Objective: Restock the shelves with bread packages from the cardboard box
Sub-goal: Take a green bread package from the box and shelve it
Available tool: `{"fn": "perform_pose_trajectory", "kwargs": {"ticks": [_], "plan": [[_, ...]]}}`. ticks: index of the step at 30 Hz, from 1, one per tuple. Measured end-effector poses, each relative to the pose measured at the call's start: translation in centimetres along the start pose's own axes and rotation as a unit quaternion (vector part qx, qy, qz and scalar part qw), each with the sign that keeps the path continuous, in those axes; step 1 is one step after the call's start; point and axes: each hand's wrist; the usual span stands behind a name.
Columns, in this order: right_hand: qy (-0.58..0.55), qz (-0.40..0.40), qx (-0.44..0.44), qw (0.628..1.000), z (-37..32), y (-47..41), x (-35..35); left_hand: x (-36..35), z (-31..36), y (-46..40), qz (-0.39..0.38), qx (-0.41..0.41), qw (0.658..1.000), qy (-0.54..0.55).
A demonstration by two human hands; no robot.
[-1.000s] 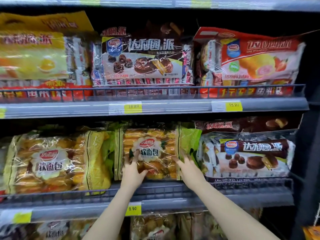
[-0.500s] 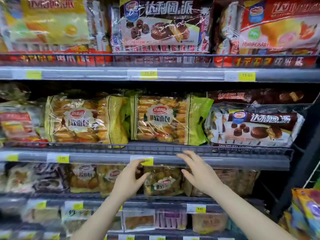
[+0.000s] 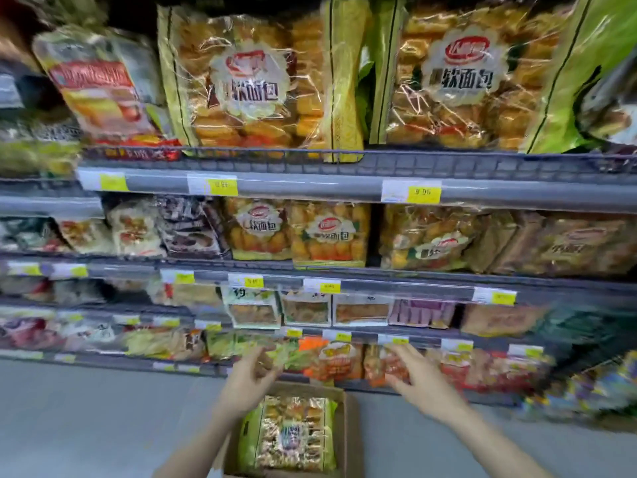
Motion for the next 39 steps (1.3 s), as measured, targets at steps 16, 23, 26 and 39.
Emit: {"fn": "perform_pose_trajectory", "kwargs": {"ticks": [16,23,26,39], "plan": [[-0.190,-0.048,-0.285,0.938,-4.8,-7.9,-22.8,1.9,-21.9,-10.8,-0.108,0.154,0.980,0.055],[-0.210,-0.053,-0.323,0.921,3.6,-16.4,-36.9,-12.3,-36.0,-14.4,-0.135,0.244,0.956,0.088],[-0.194,-0.070,-0.339,0.918,9.2,-19.3,-45.6,-18.1,-43.1,-15.4,-0.113,0.272,0.954,0.049],[-0.318,-0.002,-0.445,0.837,24.0,-29.7,-63.6,-32.2,-59.0,-21.6,-0.014,0.369,0.919,0.139]]}}
Point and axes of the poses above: each hand's wrist, its own y-axis away from the middle knuckle, its own x-axis out of the back of the hand, z = x × y, and after that the axes turned 1 degree about -z, right-handed
